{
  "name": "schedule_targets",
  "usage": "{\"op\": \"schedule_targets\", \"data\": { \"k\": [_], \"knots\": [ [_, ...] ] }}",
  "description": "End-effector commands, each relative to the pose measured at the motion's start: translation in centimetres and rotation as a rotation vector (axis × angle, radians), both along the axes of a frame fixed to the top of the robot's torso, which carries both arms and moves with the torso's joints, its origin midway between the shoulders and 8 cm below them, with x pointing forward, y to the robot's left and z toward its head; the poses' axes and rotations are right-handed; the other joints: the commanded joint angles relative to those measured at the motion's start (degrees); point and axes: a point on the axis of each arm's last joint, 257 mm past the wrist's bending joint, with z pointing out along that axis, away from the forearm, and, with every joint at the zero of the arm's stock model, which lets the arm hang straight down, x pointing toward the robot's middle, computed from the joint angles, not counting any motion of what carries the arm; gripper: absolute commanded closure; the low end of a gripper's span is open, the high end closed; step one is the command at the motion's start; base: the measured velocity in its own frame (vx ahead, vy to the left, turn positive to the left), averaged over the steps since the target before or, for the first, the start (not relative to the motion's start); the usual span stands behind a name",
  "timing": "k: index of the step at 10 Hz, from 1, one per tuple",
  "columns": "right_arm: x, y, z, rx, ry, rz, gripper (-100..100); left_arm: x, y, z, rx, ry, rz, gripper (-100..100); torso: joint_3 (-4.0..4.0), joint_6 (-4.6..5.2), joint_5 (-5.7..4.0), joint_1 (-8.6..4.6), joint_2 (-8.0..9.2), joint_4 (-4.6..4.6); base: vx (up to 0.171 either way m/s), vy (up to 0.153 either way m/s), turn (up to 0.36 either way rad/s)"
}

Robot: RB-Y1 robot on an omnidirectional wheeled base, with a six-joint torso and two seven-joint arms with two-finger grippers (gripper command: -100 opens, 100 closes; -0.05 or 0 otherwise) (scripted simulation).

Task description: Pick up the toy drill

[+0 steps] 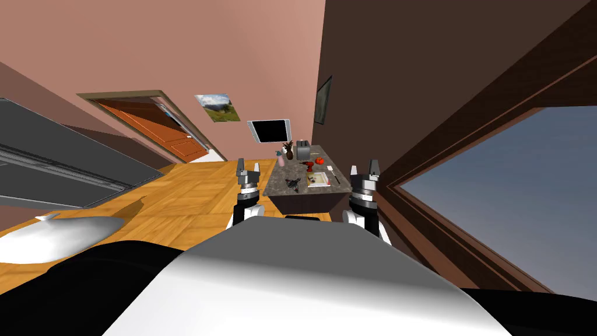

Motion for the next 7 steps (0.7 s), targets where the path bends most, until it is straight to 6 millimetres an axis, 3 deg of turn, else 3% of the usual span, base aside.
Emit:
{"op": "schedule_targets", "data": {
  "k": [1, 7],
  "knots": [
    [0.2, 0.1, -0.5, -0.040, 0.020, 0.005, -100, 0.0, 0.0, 0.0, 0.000, 0.000, 0.000, 0, 0.00, 0.00, 0.00, 0.00, 0.00, 0.00, -0.025, 0.022, 0.120],
    [1.5, -0.6, -4.4, -0.267, 0.152, -0.013, -100, 0.0, 0.0, 0.0, 0.000, 0.000, 0.000, 0, 0.16, 0.01, 0.06, 0.24, 0.28, 0.06, -0.068, 0.075, 0.169]
  ]
}}
